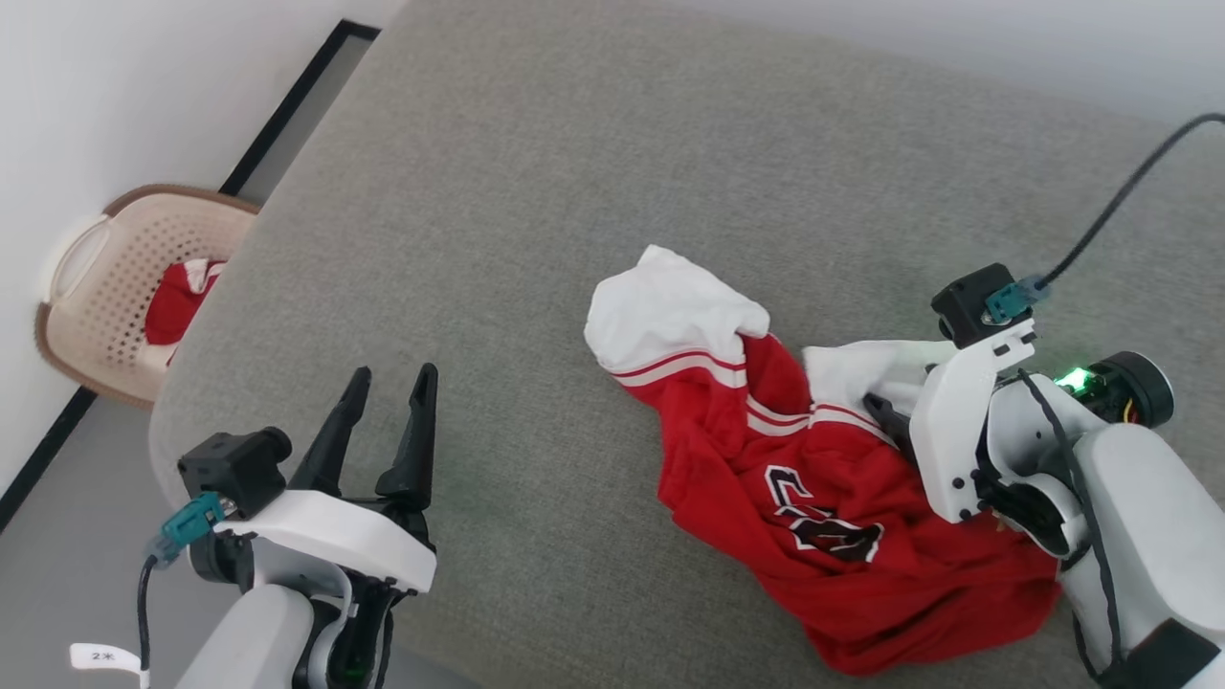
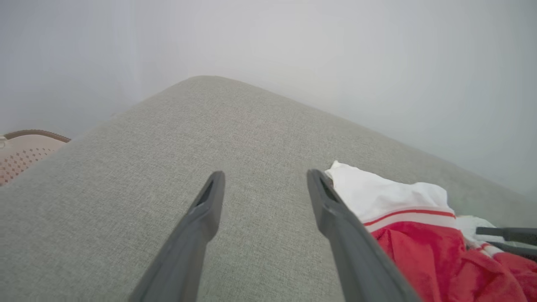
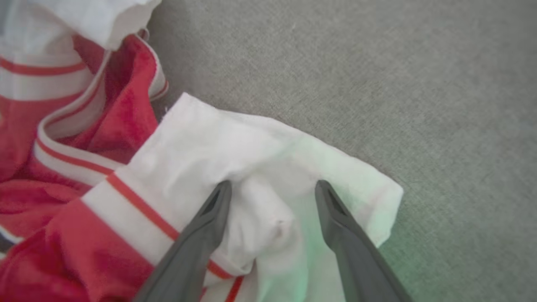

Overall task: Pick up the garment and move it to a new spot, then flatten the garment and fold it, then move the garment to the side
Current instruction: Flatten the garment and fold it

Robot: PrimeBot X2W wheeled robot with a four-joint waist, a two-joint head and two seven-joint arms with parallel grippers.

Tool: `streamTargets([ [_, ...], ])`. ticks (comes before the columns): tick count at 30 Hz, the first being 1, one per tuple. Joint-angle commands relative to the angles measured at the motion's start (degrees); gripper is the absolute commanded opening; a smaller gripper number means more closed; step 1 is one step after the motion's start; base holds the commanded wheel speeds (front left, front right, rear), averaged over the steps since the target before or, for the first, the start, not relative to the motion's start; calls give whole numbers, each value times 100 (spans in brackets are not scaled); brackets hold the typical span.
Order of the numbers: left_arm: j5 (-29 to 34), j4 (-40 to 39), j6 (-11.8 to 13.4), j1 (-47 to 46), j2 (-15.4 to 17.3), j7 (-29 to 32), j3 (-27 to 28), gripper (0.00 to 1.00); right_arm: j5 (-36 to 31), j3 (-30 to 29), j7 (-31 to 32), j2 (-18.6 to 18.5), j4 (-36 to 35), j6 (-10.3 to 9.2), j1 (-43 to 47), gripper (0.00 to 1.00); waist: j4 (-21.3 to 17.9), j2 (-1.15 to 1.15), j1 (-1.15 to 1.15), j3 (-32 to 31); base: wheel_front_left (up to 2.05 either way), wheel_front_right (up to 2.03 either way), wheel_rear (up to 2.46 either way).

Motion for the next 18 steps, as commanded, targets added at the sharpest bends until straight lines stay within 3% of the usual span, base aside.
streamTargets([
  [1,-2,51,-56,2,-88,-64,53,100,12,8,142,-12,134,-2,-73,100,98,0,0,74,0,0,0],
  [3,77,129,-113,1,-147,-100,97,100,-79,83,368,-49,322,-2,-137,100,133,0,0,94,0,0,0],
  [4,69,160,-134,9,-201,-111,146,100,-87,94,444,-28,418,-2,-153,84,142,0,0,101,0,0,0],
  [5,90,185,-170,14,-246,-122,185,100,-94,81,457,7,482,-2,-172,19,147,0,0,105,0,0,0],
  [6,122,196,-190,22,-285,-123,238,100,-106,80,428,25,515,-2,-212,0,148,0,0,105,0,0,0],
  [10,296,133,-336,171,-438,-131,649,100,28,-46,232,58,404,-2,-387,0,28,0,0,46,0,0,0],
  [18,610,-59,-468,425,-539,-134,1251,100,336,-324,134,-277,-494,-2,-328,0,-383,0,0,-68,0,0,0],
])
